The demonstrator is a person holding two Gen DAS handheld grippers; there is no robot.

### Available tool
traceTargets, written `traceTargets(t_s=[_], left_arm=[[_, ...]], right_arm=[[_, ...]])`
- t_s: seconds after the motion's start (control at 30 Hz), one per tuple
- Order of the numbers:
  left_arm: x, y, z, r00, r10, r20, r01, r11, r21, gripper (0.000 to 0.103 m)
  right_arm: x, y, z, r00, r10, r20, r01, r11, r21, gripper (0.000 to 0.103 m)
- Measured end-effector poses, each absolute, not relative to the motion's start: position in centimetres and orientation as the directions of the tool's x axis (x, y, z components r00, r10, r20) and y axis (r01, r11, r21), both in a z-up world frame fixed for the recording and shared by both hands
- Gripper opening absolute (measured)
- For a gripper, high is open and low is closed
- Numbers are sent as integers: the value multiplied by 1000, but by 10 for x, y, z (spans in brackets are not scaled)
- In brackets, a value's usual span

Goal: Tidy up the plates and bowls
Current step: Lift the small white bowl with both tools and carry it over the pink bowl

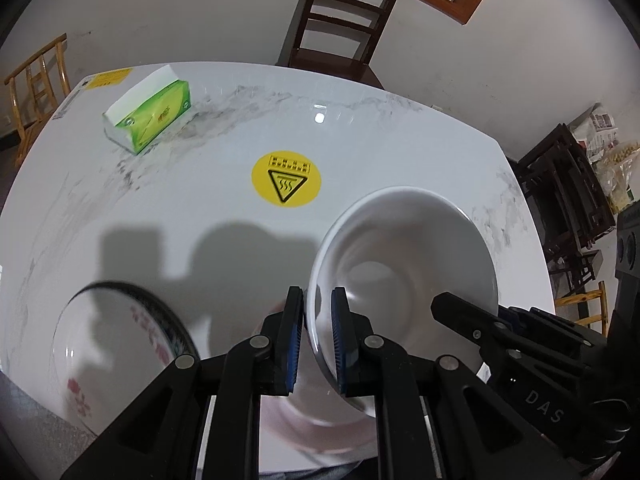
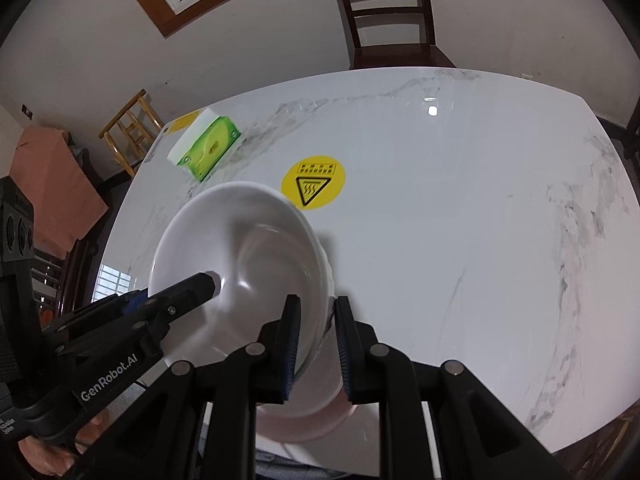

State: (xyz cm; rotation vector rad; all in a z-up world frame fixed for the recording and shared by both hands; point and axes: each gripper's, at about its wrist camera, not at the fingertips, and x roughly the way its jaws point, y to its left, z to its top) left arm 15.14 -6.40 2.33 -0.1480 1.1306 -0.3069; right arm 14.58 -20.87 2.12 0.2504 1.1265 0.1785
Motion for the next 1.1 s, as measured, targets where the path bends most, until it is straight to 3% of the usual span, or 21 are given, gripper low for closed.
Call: traceTargets(t_s=[1.1], left_arm=[[110,-46,-14,313,-315,-896,128,949,-289,11]], right_arm=[[103,-194,-13,344,275,-898,-13,957,289,18]])
